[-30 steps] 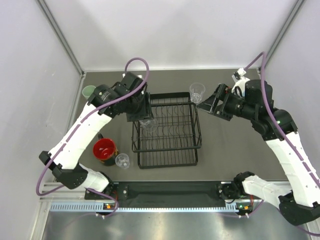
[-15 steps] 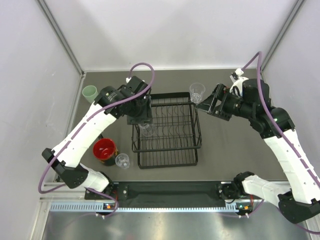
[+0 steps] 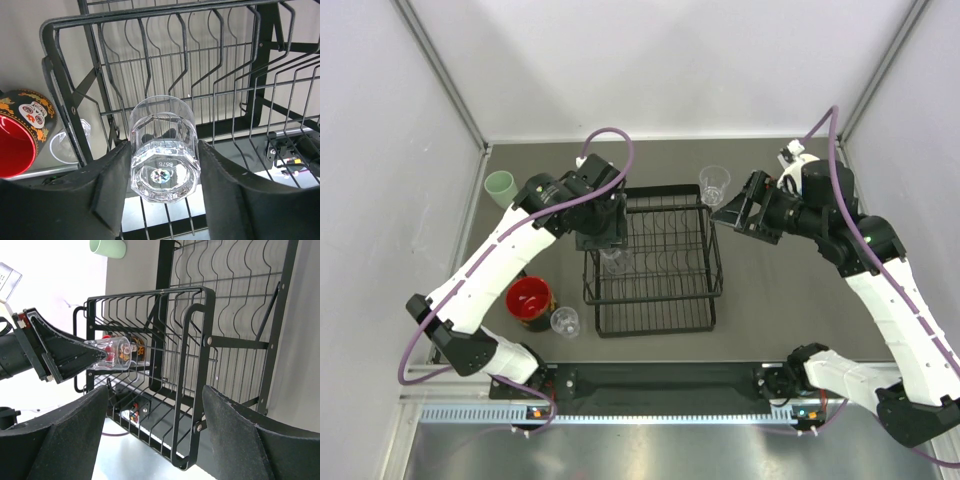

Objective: Load the cups into the dish rack

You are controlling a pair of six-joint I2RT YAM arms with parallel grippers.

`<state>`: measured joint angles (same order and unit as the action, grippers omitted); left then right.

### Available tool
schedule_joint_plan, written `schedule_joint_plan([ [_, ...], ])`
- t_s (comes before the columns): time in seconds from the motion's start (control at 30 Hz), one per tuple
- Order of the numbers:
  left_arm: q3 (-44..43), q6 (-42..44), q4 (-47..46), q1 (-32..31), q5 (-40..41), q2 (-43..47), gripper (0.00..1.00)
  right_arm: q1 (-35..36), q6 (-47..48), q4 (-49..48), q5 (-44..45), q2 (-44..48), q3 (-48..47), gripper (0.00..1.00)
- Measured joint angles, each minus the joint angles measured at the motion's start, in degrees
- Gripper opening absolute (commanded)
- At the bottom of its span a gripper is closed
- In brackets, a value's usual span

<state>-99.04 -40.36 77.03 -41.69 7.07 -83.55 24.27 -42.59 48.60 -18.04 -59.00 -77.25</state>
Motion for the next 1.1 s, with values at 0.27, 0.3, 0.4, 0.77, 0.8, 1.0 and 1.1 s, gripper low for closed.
schedule_joint_plan([
  [0.27, -1.2, 0.0, -1.4, -0.3, -0.4, 0.0, 0.98, 0.0, 0.0, 0.0, 0.0, 0.0, 0.0, 0.75],
  [0.3, -1.3, 0.2, -1.4, -0.3, -0.3, 0.0, 0.98, 0.0, 0.0, 0.0, 0.0, 0.1, 0.0, 0.75],
  [0.4, -2.3, 0.3, -0.7, -0.3, 0.2, 0.0, 0.97, 0.0, 0.0, 0.0, 0.0, 0.1, 0.0, 0.75],
  [0.77, -17.3, 0.8, 0.0, -0.1, 10.0, 10.4, 0.84, 0.0, 0.0, -0.1, -0.2, 1.1, 0.4, 0.75],
  [0.8, -17.7, 0.2, 0.2, 0.1, 11.7, 11.3, 0.78, 0.0, 0.0, 0.0, -0.2, 1.2, 0.4, 0.75],
  [1.0, -16.4, -0.6, 0.1, 10.4, 15.1, 12.4, 0.57, 0.0, 0.0, 0.0, -0.2, 1.4, 0.4, 0.75],
  [1.1, -12.1, 1.0, 0.2, 22.2, 11.5, 11.1, 0.57, 0.0, 0.0, 0.1, -0.2, 2.1, 0.9, 0.76],
])
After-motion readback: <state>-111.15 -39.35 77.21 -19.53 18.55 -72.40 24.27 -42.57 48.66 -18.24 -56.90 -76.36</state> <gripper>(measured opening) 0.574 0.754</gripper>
